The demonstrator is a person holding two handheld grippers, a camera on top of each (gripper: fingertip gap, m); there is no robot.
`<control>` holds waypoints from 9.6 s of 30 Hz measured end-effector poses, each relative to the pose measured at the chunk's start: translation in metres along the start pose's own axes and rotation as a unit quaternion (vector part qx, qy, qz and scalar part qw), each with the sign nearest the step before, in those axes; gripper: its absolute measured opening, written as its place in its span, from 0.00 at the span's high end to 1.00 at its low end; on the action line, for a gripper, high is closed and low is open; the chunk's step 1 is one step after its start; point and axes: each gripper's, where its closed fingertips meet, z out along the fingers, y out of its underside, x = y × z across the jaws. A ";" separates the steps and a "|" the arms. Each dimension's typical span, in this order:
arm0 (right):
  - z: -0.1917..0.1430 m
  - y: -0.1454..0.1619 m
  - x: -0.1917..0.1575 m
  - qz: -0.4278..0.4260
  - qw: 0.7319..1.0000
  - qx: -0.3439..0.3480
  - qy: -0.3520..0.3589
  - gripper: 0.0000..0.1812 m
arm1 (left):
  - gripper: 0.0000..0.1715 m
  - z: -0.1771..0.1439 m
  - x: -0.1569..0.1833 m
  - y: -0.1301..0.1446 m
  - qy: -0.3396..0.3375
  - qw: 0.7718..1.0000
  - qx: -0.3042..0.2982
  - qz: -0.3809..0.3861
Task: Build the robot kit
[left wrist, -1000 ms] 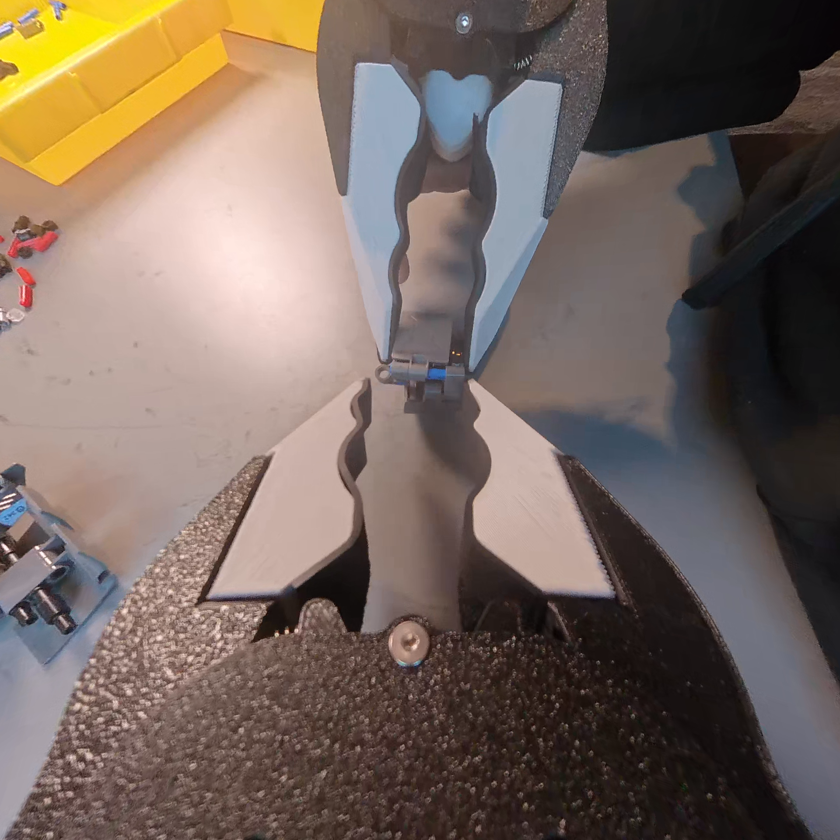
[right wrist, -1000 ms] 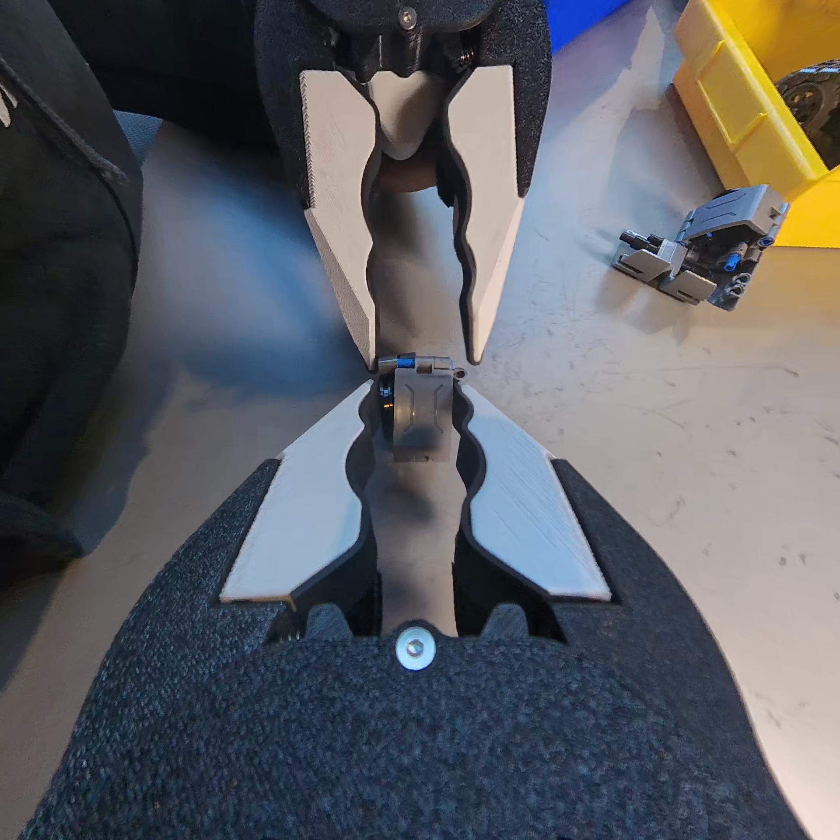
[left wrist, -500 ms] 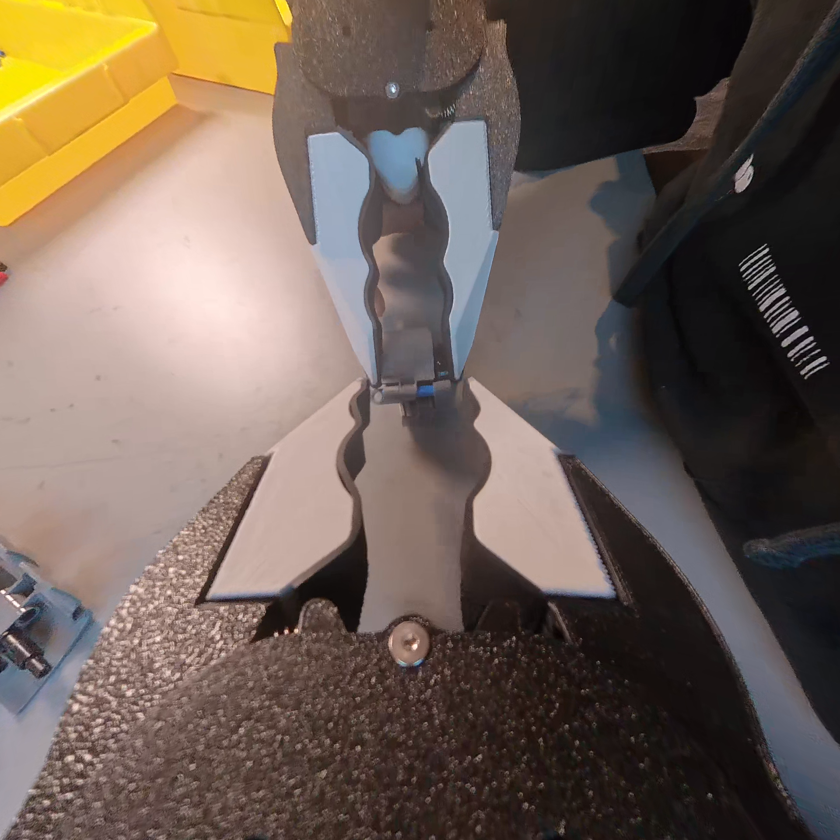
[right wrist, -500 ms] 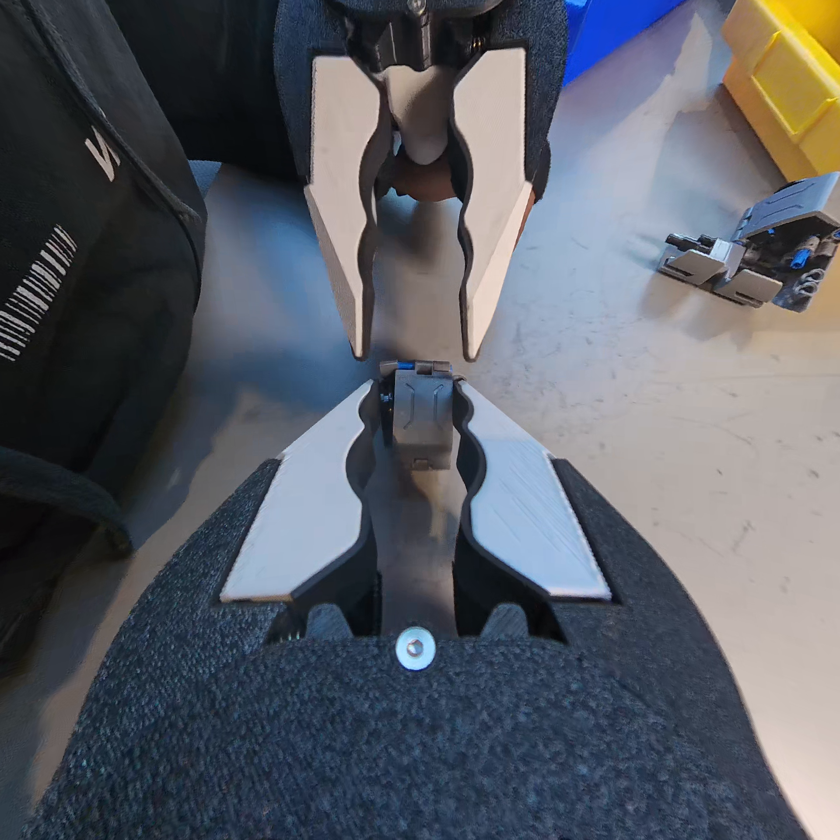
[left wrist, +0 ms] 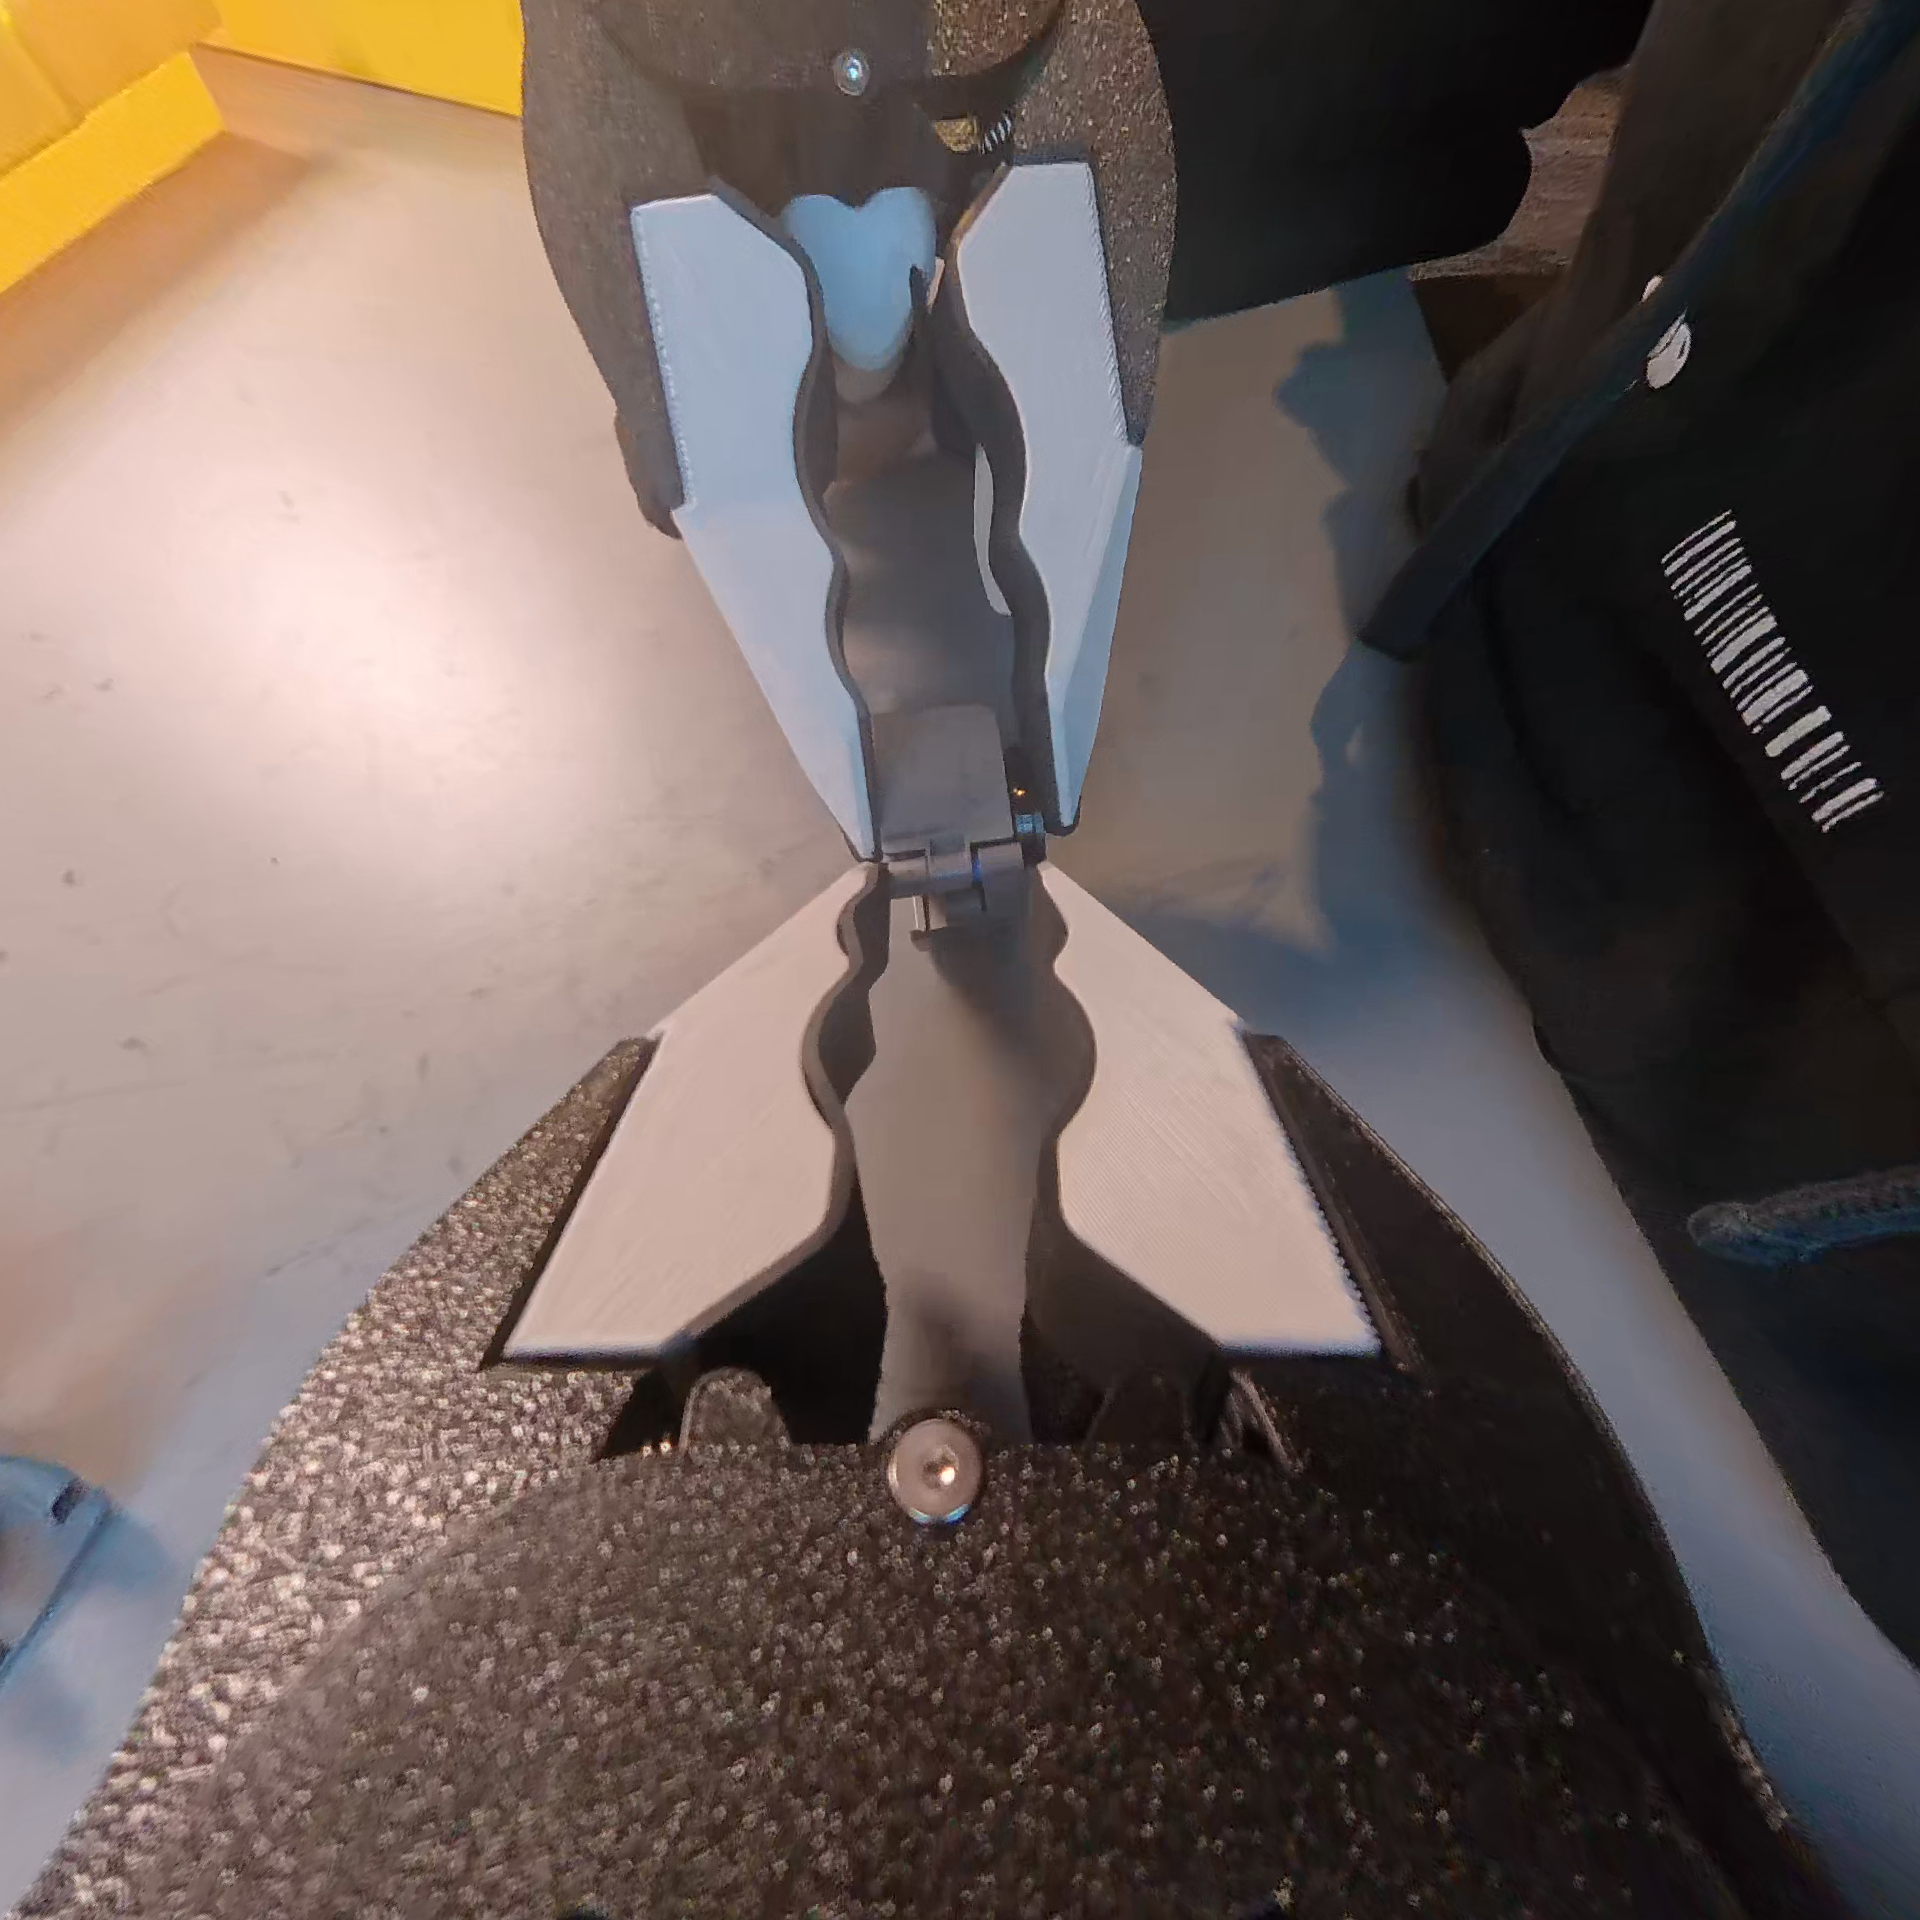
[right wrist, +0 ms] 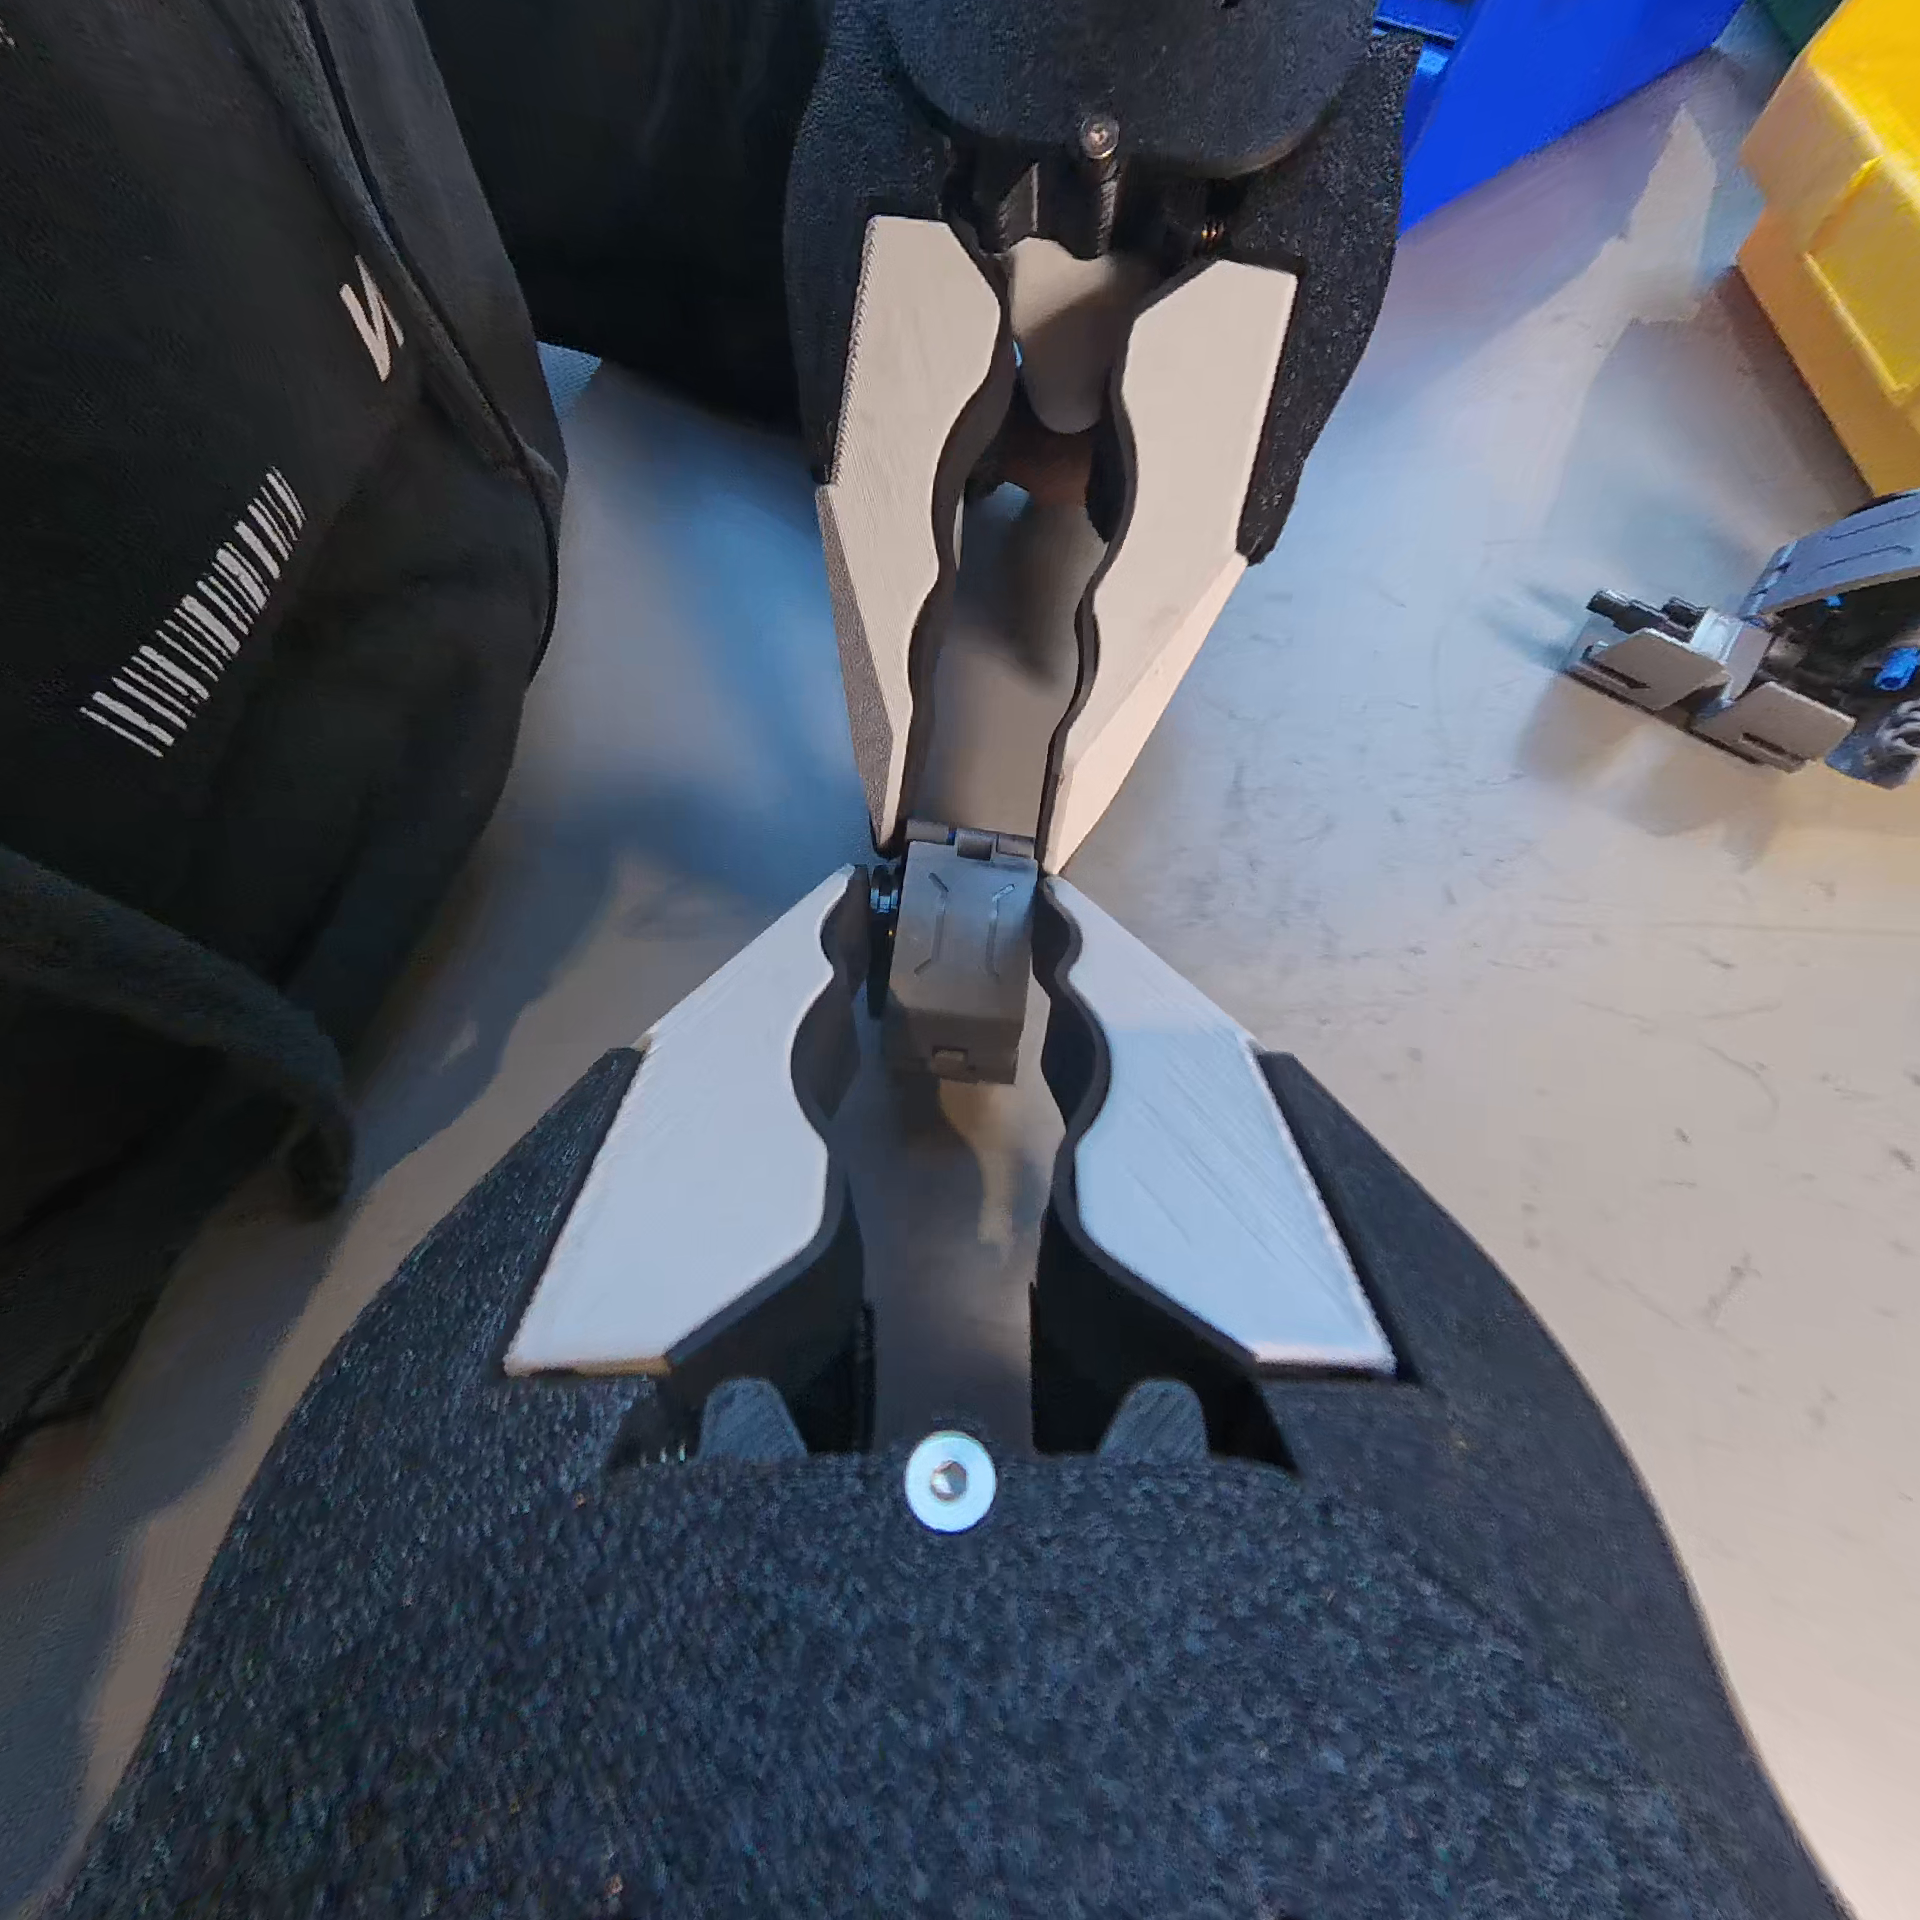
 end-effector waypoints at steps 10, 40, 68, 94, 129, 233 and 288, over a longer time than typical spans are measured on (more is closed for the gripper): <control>-0.001 0.000 -0.004 0.011 1.000 0.002 -0.023 0.84 | 0.87 0.002 0.003 0.000 -0.003 1.000 -0.005 0.024; -0.007 0.025 0.000 -0.105 0.983 -0.122 0.089 0.86 | 0.86 -0.004 0.000 0.005 -0.036 0.994 -0.007 0.102; -0.055 -0.061 -0.005 0.400 0.840 0.257 -0.262 0.86 | 0.98 -0.033 0.003 -0.066 0.050 0.972 0.207 -0.096; -0.059 -0.051 0.045 0.048 0.970 0.189 0.144 0.65 | 0.77 -0.014 -0.038 -0.051 0.051 0.919 0.186 -0.344; -0.062 -0.065 0.022 0.147 0.945 0.291 0.002 0.83 | 0.76 -0.032 -0.017 -0.073 -0.052 0.975 0.206 -0.059; -0.058 -0.059 0.021 -0.088 0.964 0.187 0.166 0.92 | 0.82 -0.036 -0.025 -0.053 -0.163 0.978 0.079 0.099; -0.053 -0.064 0.018 -0.170 0.946 0.167 0.219 0.88 | 0.82 -0.044 -0.013 -0.066 -0.063 0.980 0.185 -0.021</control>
